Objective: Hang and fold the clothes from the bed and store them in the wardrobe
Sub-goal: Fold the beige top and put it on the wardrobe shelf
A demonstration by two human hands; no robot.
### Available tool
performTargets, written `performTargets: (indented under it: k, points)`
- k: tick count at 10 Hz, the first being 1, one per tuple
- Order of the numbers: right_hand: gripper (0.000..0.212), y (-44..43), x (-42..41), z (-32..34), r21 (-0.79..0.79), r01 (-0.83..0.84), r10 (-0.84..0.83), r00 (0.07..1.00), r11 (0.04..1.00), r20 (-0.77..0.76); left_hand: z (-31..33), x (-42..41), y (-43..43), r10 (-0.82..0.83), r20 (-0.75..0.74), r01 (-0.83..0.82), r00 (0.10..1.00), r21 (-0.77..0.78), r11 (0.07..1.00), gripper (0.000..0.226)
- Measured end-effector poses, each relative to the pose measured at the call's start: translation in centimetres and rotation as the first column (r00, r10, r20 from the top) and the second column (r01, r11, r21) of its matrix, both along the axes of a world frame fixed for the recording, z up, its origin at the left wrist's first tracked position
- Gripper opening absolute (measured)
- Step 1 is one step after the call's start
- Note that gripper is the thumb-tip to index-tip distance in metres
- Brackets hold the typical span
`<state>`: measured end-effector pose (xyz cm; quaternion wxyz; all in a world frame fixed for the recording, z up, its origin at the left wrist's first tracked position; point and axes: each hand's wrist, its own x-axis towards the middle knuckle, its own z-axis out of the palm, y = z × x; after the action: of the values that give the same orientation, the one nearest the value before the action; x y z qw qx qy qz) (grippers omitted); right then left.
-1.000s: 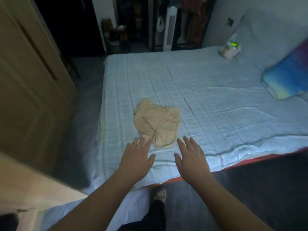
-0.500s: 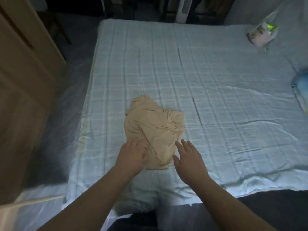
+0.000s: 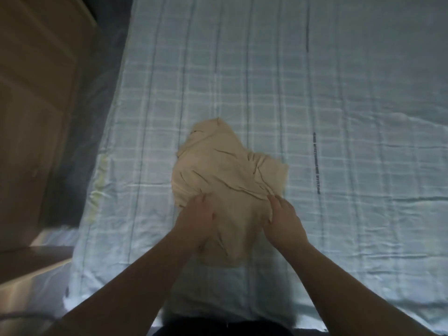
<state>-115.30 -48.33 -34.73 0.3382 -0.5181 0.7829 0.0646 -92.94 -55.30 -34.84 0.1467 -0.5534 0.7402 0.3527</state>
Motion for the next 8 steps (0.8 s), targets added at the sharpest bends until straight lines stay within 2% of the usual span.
performTargets:
  k: [1, 2, 3, 4, 5, 6, 7, 8]
  points:
    - [0.059, -3.2, -2.3, -3.7, 0.044, -0.013, 0.011, 0.999, 0.999, 0.036, -2.2, -2.8, -1.8, 0.01, -0.035, -0.008, 0.999, 0.045, 0.999, 0.059]
    - [0.05, -6.1, -4.2, -7.3, 0.091, 0.042, -0.044, 0.999, 0.995, 0.02, -5.3, -5.0, -4.0, 0.087, -0.051, -0.082, 0.995, 0.1, 0.992, 0.062]
    - [0.06, -8.3, -4.8, -10.7, 0.106, 0.42, -0.427, 0.903, 0.901, 0.049, -8.2, -6.3, -5.6, 0.242, -0.06, -0.231, 0.968, 0.156, 0.96, 0.058]
    - [0.071, -9.7, -4.3, -12.2, 0.139, 0.677, -0.69, 0.718, 0.723, 0.09, -10.0, -7.1, -6.7, 0.36, -0.07, -0.33, 0.93, 0.27, 0.905, 0.05]
    - [0.065, -9.7, -3.0, -12.2, 0.164, 0.686, -0.703, 0.666, 0.709, 0.249, -10.6, -8.0, -6.6, 0.371, -0.121, -0.314, 0.921, 0.335, 0.888, 0.046]
    - [0.068, -8.8, -2.0, -11.7, 0.096, 0.754, -0.724, 0.576, 0.649, 0.379, -9.5, -8.4, -6.0, 0.337, -0.175, -0.256, 0.925, 0.368, 0.894, 0.052]
    - [0.053, -8.8, -0.5, -6.3, 0.07, 0.771, -0.676, 0.506, 0.633, 0.536, -6.6, -9.0, -4.4, 0.359, -0.224, -0.265, 0.906, 0.362, 0.894, 0.065]
    - [0.031, -7.8, 0.7, -3.9, 0.079, 0.783, -0.637, 0.438, 0.617, 0.634, -3.2, -9.2, -2.4, 0.46, -0.366, -0.326, 0.809, 0.371, 0.869, 0.069]
